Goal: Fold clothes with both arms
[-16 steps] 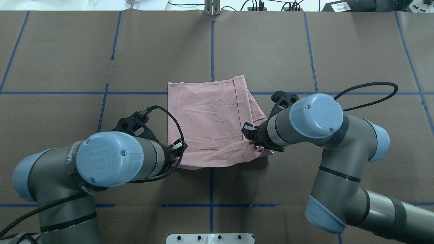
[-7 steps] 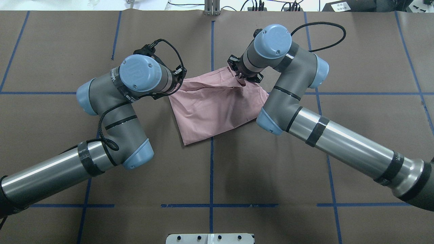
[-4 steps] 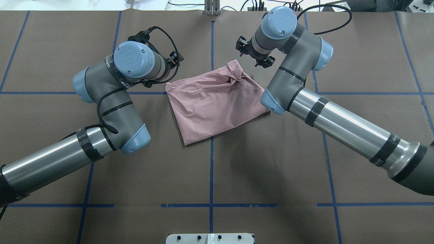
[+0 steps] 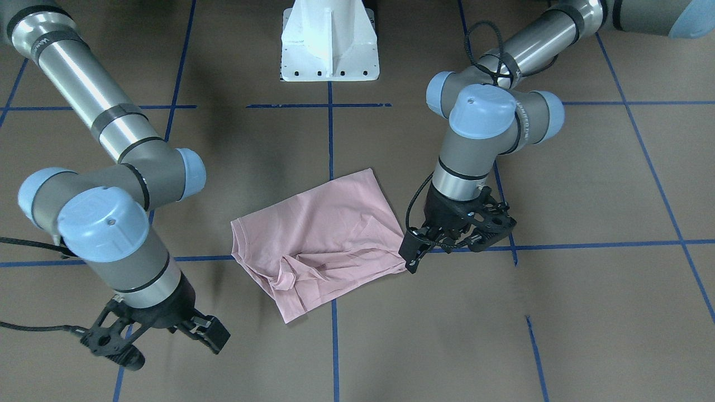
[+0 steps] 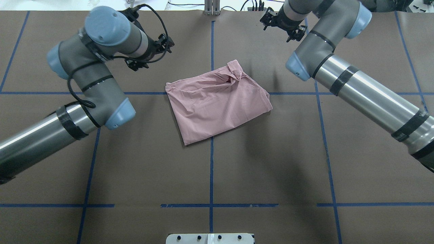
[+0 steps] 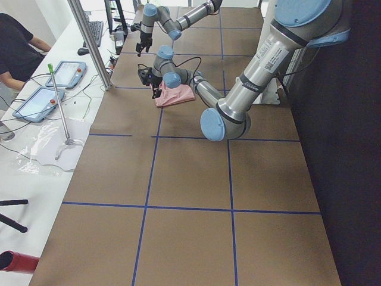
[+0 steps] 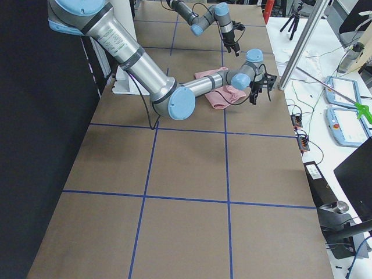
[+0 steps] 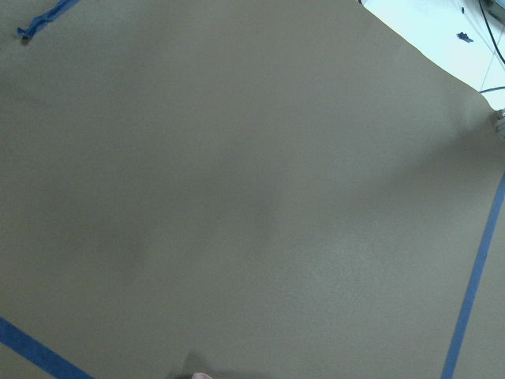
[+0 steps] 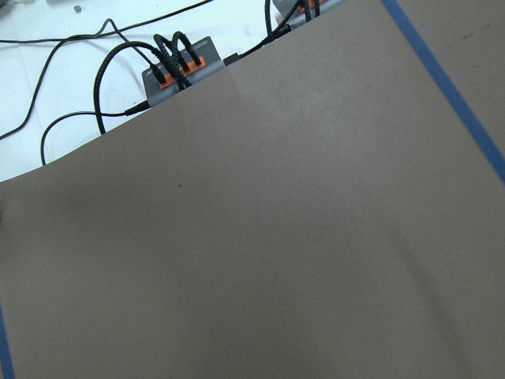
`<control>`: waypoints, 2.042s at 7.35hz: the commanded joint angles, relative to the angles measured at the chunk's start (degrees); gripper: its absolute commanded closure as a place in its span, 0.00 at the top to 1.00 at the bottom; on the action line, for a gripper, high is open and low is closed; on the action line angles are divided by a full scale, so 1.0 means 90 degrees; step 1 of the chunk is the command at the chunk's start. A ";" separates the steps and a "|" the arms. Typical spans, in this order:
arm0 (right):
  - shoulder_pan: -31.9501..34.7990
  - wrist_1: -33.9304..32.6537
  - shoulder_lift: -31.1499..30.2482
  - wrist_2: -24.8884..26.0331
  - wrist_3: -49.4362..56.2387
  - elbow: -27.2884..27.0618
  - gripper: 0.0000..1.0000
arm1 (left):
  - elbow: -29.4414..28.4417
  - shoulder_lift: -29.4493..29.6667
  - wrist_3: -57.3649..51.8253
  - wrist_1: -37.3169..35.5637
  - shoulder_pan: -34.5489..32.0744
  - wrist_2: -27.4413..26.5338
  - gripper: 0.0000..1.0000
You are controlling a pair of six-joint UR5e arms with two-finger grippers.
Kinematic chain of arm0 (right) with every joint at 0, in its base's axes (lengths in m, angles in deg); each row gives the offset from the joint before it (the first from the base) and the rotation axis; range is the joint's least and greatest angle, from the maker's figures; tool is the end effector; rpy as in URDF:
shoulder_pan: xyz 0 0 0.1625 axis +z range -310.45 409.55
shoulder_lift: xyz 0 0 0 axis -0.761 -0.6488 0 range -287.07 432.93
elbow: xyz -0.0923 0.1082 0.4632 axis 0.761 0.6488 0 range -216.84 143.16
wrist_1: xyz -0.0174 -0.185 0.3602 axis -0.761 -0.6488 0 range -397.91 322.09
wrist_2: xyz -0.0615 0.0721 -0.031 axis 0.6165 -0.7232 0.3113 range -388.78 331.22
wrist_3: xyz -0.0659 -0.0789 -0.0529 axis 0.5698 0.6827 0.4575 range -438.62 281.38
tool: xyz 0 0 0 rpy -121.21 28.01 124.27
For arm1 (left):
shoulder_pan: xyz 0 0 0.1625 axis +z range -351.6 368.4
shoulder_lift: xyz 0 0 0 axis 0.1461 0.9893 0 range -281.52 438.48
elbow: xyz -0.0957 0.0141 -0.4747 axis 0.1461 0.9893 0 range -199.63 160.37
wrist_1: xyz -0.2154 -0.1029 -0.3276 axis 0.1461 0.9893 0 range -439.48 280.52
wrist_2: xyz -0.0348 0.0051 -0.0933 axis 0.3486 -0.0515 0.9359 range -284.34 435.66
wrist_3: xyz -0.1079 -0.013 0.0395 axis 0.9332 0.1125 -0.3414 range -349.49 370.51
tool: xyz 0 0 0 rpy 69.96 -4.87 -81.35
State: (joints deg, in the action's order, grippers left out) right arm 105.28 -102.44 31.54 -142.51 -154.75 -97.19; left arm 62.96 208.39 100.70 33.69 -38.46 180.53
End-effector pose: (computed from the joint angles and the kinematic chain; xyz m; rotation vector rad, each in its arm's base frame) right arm -0.4187 -0.7685 0.3643 0.1145 -0.8614 0.5243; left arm 0.4591 -0.6416 0.3091 0.1664 0.9989 -0.6254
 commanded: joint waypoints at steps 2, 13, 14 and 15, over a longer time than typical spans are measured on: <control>0.1187 -0.2139 -0.1216 -0.0690 0.3456 -0.1647 1.00 | 0.0656 -0.1034 -0.3037 -0.0200 -0.1681 0.1293 1.00; 0.3554 -0.3290 -0.4657 -0.2558 0.8723 -0.3304 1.00 | 0.0656 -0.4152 -1.1399 -0.1001 -0.4598 0.3006 1.00; 0.3554 -0.3299 -0.4746 -0.2597 0.8694 -0.3285 1.00 | 0.0715 -0.4133 -1.1398 -0.1524 -0.4598 0.3006 1.00; 0.3564 -0.3261 -0.5124 -0.2568 0.8732 -0.3314 1.00 | 0.0889 -0.4142 -1.1398 -0.1955 -0.4588 0.3006 1.00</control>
State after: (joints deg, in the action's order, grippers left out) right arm 137.29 -132.13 -11.39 -165.69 -76.30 -126.82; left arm 69.61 171.30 -1.93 20.53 -79.82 207.64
